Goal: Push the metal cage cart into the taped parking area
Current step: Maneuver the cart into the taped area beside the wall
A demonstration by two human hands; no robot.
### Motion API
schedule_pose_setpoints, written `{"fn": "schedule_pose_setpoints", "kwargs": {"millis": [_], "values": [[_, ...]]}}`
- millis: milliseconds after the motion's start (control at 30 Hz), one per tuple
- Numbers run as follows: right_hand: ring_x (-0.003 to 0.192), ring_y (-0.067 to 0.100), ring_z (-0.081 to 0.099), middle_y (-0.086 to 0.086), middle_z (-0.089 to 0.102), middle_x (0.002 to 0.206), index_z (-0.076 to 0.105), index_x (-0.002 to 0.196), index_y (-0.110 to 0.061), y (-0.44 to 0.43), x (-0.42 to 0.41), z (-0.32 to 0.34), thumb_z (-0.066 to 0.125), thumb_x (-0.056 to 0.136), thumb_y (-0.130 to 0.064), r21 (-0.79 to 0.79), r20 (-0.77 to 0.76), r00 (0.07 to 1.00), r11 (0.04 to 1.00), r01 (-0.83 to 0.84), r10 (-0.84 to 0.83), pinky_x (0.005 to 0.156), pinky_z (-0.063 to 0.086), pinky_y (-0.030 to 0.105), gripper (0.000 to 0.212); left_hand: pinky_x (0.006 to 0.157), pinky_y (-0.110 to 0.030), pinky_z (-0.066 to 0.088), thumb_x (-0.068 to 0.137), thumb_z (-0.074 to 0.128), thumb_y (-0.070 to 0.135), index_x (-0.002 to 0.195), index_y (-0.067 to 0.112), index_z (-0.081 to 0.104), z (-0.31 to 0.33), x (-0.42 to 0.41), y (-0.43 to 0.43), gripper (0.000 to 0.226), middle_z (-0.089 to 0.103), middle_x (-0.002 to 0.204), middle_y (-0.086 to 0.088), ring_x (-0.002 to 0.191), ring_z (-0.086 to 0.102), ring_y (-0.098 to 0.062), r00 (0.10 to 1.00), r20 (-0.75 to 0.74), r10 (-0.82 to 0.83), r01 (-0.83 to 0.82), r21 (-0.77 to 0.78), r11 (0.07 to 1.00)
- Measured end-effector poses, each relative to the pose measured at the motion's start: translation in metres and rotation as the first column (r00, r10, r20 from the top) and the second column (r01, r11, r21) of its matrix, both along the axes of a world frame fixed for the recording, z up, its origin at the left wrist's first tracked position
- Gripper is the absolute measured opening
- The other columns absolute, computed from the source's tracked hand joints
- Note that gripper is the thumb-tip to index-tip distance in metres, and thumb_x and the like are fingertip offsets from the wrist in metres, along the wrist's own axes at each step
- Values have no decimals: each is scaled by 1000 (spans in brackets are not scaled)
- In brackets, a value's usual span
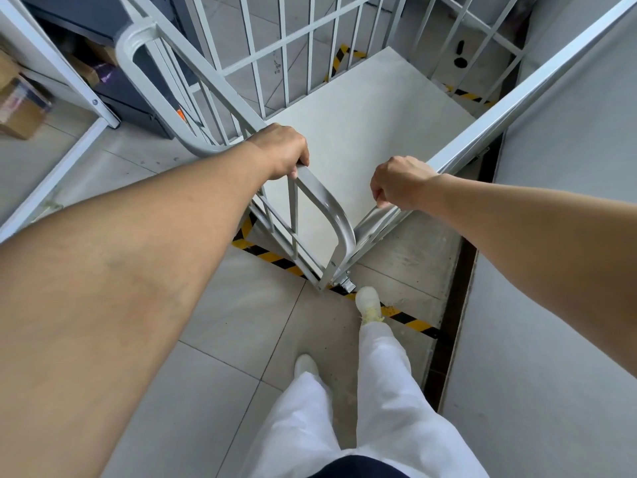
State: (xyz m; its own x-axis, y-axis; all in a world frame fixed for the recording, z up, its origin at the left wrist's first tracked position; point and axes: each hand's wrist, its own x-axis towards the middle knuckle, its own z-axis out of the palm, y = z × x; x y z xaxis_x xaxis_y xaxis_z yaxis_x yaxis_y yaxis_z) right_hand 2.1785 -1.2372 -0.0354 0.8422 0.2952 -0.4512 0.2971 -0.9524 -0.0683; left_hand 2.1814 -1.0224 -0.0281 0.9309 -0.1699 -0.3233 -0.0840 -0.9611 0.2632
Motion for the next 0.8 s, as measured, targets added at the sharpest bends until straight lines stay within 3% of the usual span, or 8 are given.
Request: {"fn": "schedule_pose_setpoints", "kwargs": {"millis": [233, 367, 500, 667, 800], "values": [[81, 29, 61, 6, 68, 85, 71, 81, -13, 1, 3, 4, 59, 77, 4, -27, -20, 997, 997, -68, 68, 59, 41, 21, 22, 98, -32, 45, 87, 62, -3, 123, 13, 68, -4, 2, 3, 39, 73, 111, -6, 122, 54, -26, 1000, 6, -31, 30, 20, 999], [91, 30, 65, 5, 69, 89, 74, 85, -15, 2, 6, 7, 60, 79, 2, -26, -54, 991, 992, -122, 121, 65, 48, 27, 23, 94, -31, 46, 87, 59, -4, 119, 14, 69, -8, 3, 6, 38, 75, 105, -4, 119, 54, -25, 999, 3, -44, 44, 28, 999], [82, 21, 53, -1, 61, 87, 75, 90, -13, 4, 8, 11, 65, 82, -5, -35, -114, 968, 973, -230, 224, 72, 47, 27, 15, 74, -28, 39, 84, 56, -5, 96, 14, 70, -7, 1, 7, 27, 76, 94, -4, 99, 56, -22, 994, -18, -111, 112, 74, 991], [90, 22, 55, -3, 58, 88, 74, 91, -16, 4, 8, 12, 67, 83, -10, -19, -150, 952, 962, -273, 267, 79, 52, 30, 12, 79, -37, 56, 76, 51, -8, 87, 14, 69, -12, -2, 13, 31, 75, 78, 3, 92, 65, -24, 986, -34, -166, 169, 144, 975], [92, 21, 54, -4, 58, 89, 74, 89, -17, 1, 6, 11, 67, 82, -9, 6, -142, 962, 972, -236, 234, 82, 53, 33, 13, 75, -39, 57, 72, 52, -8, 77, 14, 65, -12, -4, 14, 26, 72, 71, 4, 87, 64, -24, 985, -28, -172, 174, 145, 974]]}}
